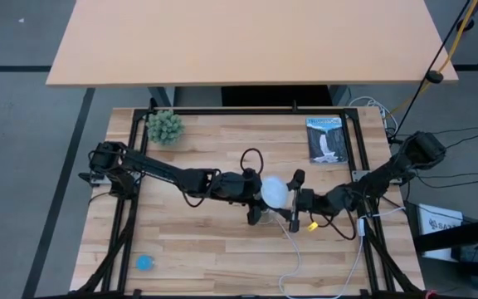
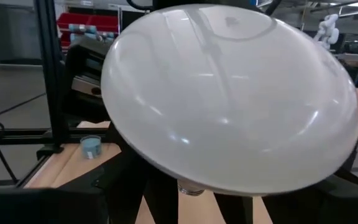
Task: Screw lightbulb
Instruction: Insert the lightbulb into the lamp
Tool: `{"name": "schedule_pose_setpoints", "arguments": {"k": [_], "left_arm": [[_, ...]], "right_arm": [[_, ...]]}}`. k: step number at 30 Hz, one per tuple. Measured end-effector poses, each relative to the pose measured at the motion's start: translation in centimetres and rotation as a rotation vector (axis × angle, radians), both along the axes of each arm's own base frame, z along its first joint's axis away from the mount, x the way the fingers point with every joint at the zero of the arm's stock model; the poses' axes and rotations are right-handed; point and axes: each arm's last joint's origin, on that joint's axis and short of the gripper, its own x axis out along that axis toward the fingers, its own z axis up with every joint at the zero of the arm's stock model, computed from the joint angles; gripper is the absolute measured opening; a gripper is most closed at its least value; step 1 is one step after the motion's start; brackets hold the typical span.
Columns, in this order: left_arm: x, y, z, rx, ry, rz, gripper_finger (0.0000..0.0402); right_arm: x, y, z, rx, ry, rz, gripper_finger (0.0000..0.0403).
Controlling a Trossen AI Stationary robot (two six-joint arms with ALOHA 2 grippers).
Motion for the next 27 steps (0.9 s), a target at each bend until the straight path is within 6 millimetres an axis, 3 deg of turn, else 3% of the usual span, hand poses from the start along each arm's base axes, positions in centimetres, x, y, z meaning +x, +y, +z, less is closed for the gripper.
{"name": "schedule_pose_setpoints", "arguments": {"k": [18,22,27], "left_arm": [[-0.2,-0.9,-0.2,-0.013,0.026,-0.024,0.0208],[-0.3,-1.1,-1.3,0.056,0.086,-0.062,0.0208],[-0.4,-1.1,-0.8,0.057,0.063,-0.059,0.0208]], "right_arm": [[-0.2,0.2,0.5,0.021,-0.05,0.002,0.0265],[-0.2,0.1,1.3,0.052,-0.11,-0.011,0.0265],[-0.2,0.2,0.9,0.036,-0.076,-0.001,0.0265]]}}
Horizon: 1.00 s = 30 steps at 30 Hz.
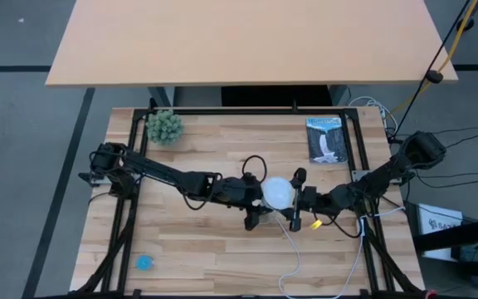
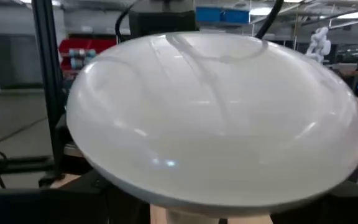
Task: Screw lightbulb
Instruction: Insert the lightbulb into the lamp
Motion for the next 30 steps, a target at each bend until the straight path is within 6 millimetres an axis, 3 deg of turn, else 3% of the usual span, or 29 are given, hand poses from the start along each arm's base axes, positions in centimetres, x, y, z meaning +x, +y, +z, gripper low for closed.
{"name": "schedule_pose_setpoints", "arguments": {"k": [9,13,20,25,30], "left_arm": [[-0.2,-0.3,-0.3,0.02,0.026,-0.015,0.0208],[-0.6,-0.5,-0.9,0.113,0.096,-0.041,0.0208],[-1.2,-0.7,-1.7,0.259,0.15,0.085,0.0208],[-2.5,-1.6,-4.4,0.285,0.094,0.106,0.0208],[-4.6,-0.8,-7.8,0.177,-0.048,0.165,0.0208]], "right_arm": [[0.0,0.0,-0.2,-0.008,0.013,0.0,0.0265],[0.0,0.1,-0.2,-0.04,0.023,-0.002,0.0265],[0.0,0.1,-0.6,-0.061,0.056,-0.002,0.0265],[-0.1,0.3,-1.1,-0.046,0.12,0.009,0.0265],[-1.0,0.5,-1.4,-0.023,0.206,-0.029,0.0265]]}}
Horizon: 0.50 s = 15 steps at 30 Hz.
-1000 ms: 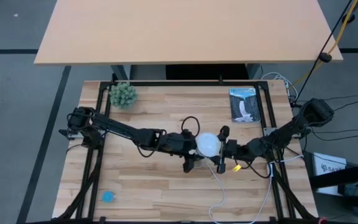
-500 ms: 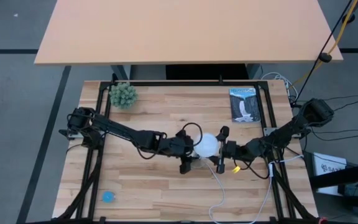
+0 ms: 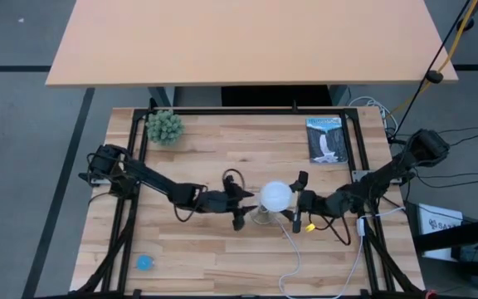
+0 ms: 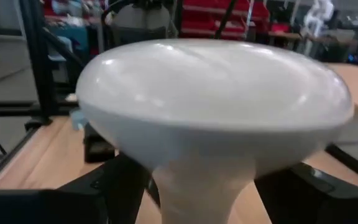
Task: Screw lightbulb
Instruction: Insert the lightbulb into the lamp
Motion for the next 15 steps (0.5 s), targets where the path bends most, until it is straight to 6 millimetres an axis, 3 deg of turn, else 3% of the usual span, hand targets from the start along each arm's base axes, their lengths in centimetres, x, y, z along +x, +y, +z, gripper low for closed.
{"name": "schedule_pose_setpoints", "arguments": {"k": [5,9,15], "left_arm": [[-2.8,1.6,-1.7,-0.101,-0.234,0.037,0.0208],[-4.5,2.7,-1.6,-0.112,-0.395,0.052,0.0208],[-4.9,3.4,-2.0,-0.103,-0.394,0.065,0.0208]], "right_arm": [[-0.4,-0.1,-0.7,0.064,0.086,-0.003,0.0265],[-0.5,-0.1,-1.5,0.11,0.138,0.012,0.0265],[-0.3,-0.3,-1.6,0.113,0.145,0.021,0.0265]]}}
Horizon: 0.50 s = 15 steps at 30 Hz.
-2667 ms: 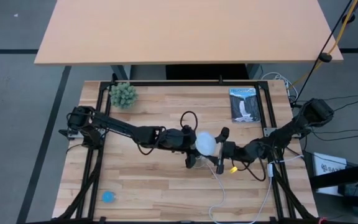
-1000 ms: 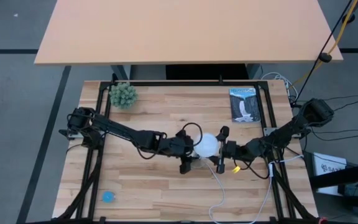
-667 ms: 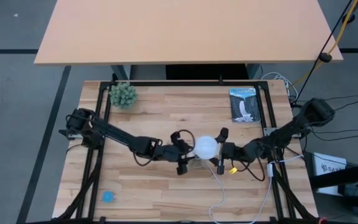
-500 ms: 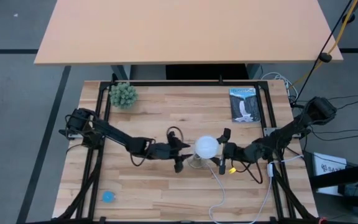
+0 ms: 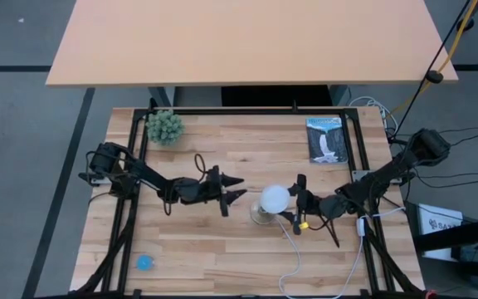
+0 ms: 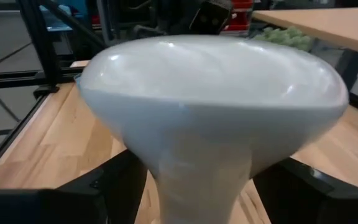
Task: Screw lightbulb
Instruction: Insert the lightbulb into the lamp
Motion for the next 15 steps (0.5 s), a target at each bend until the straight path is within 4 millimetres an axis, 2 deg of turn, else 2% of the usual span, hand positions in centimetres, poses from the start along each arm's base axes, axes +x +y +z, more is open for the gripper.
{"name": "schedule_pose_setpoints", "arguments": {"k": [2,5,10,15], "left_arm": [[0.0,-0.1,0.0,0.005,0.004,-0.012,0.0208],[-0.1,-0.4,0.0,0.1,0.02,-0.026,0.0201],[-0.1,-0.8,0.0,0.242,0.042,-0.04,0.0153],[-0.2,-1.0,0.0,0.254,0.043,-0.046,0.012]], "right_arm": [[0.2,-0.1,0.0,0.014,0.01,0.034,0.0265],[0.7,-0.1,0.3,0.032,0.021,0.053,0.0265],[1.2,-0.4,0.7,0.013,0.046,0.03,0.0265],[1.6,-1.2,0.7,0.026,0.048,0.007,0.0265]]}}
